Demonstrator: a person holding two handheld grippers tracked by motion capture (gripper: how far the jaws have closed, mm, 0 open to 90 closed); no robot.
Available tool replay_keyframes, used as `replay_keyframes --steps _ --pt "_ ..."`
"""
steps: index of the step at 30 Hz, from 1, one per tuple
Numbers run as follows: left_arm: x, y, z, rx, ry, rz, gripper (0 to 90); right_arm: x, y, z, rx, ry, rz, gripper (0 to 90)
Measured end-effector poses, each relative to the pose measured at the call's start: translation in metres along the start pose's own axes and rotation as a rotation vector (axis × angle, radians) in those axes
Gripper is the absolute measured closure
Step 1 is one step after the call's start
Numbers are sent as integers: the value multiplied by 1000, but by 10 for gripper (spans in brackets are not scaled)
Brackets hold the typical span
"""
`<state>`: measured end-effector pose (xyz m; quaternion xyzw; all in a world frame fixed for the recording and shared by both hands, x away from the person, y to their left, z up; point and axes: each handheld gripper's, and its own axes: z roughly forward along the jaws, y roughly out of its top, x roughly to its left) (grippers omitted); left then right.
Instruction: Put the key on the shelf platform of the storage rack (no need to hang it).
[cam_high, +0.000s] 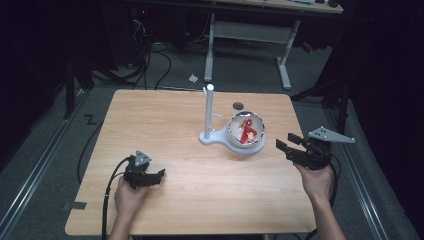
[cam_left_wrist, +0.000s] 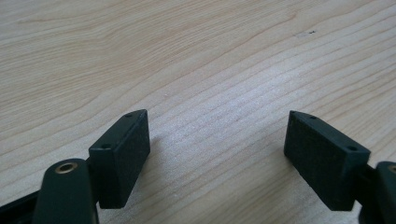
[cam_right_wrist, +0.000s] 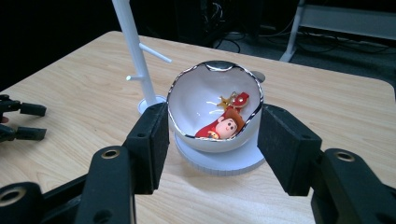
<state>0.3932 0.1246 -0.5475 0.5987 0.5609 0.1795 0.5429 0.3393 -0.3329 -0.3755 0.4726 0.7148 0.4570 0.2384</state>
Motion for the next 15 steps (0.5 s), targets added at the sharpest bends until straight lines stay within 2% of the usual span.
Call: replay_keyframes --steps 15 --pt "0 0 0 0 0 0 228 11 -17 -8 -34 34 -2 438"
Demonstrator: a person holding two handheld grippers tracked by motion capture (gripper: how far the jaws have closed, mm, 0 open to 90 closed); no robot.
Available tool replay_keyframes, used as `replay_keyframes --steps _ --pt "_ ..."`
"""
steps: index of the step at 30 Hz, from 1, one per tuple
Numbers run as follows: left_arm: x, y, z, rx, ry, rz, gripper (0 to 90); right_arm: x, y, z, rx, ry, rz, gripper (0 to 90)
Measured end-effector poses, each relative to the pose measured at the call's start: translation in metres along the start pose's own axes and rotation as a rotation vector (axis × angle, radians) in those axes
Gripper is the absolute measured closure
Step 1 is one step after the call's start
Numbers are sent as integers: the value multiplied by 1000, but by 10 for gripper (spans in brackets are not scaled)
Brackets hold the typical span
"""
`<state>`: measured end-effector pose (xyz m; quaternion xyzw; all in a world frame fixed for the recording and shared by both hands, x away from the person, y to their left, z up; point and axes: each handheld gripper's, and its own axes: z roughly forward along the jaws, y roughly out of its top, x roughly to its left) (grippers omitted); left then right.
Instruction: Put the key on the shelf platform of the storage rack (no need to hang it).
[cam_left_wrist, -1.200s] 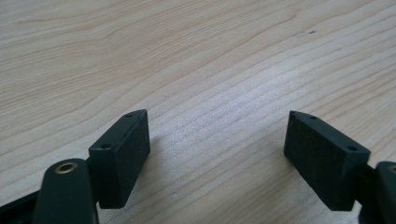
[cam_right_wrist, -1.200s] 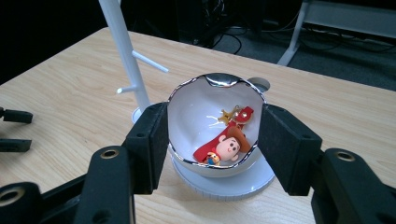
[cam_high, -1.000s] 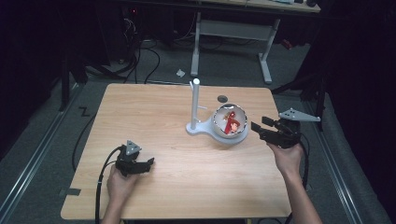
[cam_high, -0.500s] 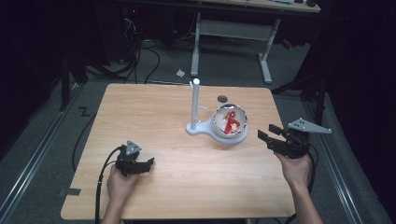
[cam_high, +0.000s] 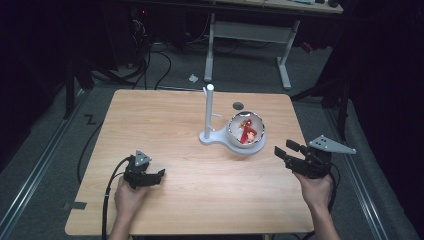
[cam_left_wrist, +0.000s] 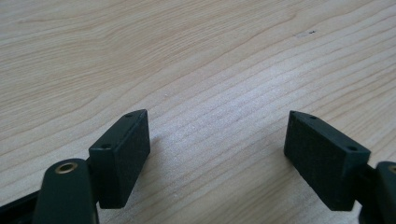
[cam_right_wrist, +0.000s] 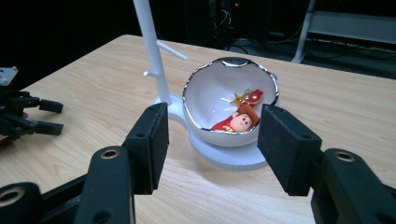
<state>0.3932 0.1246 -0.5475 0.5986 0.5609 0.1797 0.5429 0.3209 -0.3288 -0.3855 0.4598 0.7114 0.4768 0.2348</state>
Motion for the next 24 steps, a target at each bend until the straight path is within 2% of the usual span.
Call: replay_keyframes --steps 24 --pt "0 0 0 0 0 0 228 21 -29 29 32 84 18 437"
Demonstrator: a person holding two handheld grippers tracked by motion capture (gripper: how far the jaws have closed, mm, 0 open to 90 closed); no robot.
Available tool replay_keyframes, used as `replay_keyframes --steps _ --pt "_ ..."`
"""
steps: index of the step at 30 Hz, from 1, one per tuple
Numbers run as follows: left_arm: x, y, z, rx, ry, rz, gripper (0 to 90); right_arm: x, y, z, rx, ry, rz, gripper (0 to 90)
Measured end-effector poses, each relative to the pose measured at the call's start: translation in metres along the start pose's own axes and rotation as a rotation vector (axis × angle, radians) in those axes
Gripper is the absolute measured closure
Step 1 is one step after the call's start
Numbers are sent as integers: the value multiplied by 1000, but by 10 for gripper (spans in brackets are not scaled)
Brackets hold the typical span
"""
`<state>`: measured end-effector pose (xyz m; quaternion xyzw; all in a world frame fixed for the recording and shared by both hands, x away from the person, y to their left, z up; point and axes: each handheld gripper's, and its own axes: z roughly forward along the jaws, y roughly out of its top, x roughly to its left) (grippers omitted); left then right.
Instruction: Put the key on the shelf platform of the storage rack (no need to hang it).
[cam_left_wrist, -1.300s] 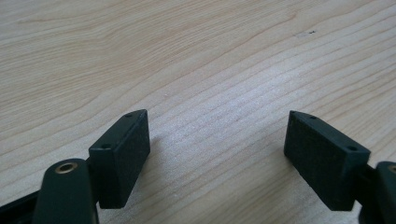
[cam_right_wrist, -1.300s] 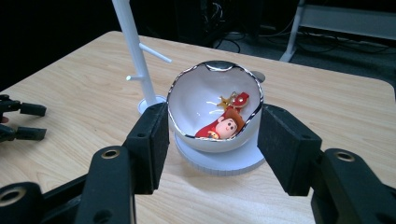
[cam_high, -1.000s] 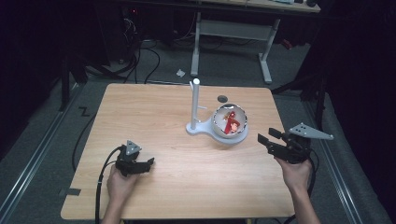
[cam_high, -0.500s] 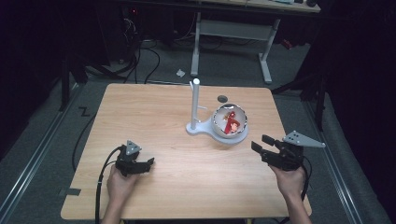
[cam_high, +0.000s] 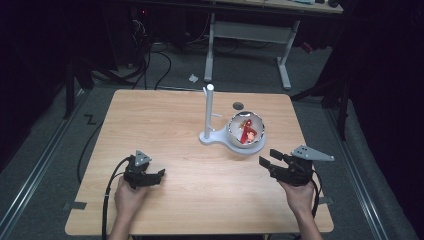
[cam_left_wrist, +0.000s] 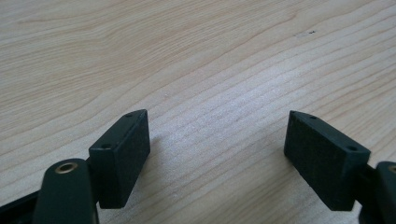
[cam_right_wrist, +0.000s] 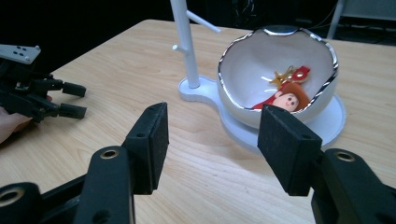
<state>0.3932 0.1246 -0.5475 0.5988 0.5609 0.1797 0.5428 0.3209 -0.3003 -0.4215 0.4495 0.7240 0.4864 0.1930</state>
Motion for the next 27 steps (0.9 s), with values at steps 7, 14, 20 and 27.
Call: replay_keyframes --steps 7,14,20,27 --pt "0 0 0 0 0 0 228 8 -10 15 12 45 16 438" --pt "0 0 0 0 0 0 228 13 -16 26 34 63 20 442" --pt "0 0 0 0 0 0 228 15 -18 35 61 56 4 444" --pt "0 0 0 0 0 0 228 16 -22 46 73 59 6 448"
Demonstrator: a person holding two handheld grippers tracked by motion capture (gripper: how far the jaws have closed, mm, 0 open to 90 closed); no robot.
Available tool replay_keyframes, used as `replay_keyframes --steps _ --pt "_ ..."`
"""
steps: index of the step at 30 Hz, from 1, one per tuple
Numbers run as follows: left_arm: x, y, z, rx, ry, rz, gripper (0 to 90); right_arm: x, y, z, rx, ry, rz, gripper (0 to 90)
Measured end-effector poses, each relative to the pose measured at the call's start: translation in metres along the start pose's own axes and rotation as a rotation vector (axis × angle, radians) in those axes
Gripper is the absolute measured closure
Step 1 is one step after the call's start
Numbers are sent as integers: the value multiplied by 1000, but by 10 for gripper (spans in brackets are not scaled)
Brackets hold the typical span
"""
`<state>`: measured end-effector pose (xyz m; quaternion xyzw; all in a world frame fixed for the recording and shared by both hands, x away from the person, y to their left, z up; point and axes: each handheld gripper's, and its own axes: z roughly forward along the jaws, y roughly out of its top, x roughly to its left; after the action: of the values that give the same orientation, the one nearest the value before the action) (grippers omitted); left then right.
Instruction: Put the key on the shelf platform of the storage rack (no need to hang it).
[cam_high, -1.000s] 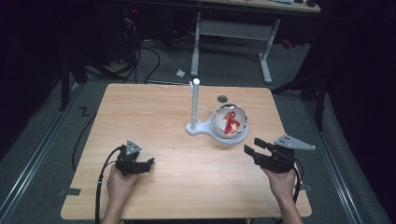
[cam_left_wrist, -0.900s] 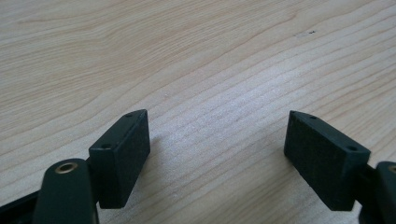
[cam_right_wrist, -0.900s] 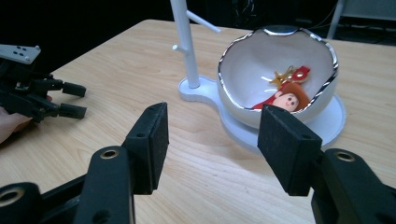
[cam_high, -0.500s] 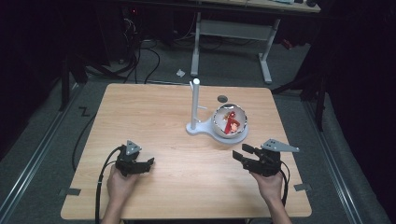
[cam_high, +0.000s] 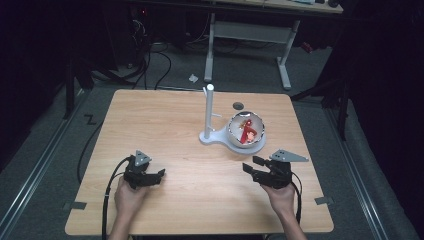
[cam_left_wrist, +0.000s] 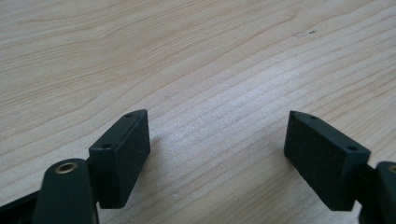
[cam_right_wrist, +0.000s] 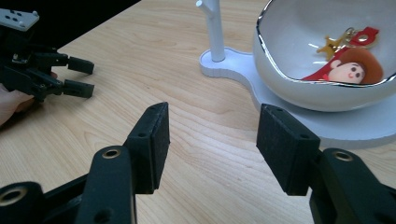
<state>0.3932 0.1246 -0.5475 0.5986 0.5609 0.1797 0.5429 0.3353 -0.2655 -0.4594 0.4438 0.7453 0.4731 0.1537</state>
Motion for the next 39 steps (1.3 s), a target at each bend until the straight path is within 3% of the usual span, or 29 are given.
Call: replay_keyframes --steps 9,19,32,39 --pt "0 0 0 -2 1 1 228 1 -8 18 33 11 -9 454" --pt "0 0 0 -1 1 0 227 2 -20 36 91 -13 -26 456" --pt "0 0 0 -2 2 0 227 0 -40 61 211 -122 -117 455" --pt "0 0 0 -2 2 0 227 2 -44 67 227 -145 -152 439"
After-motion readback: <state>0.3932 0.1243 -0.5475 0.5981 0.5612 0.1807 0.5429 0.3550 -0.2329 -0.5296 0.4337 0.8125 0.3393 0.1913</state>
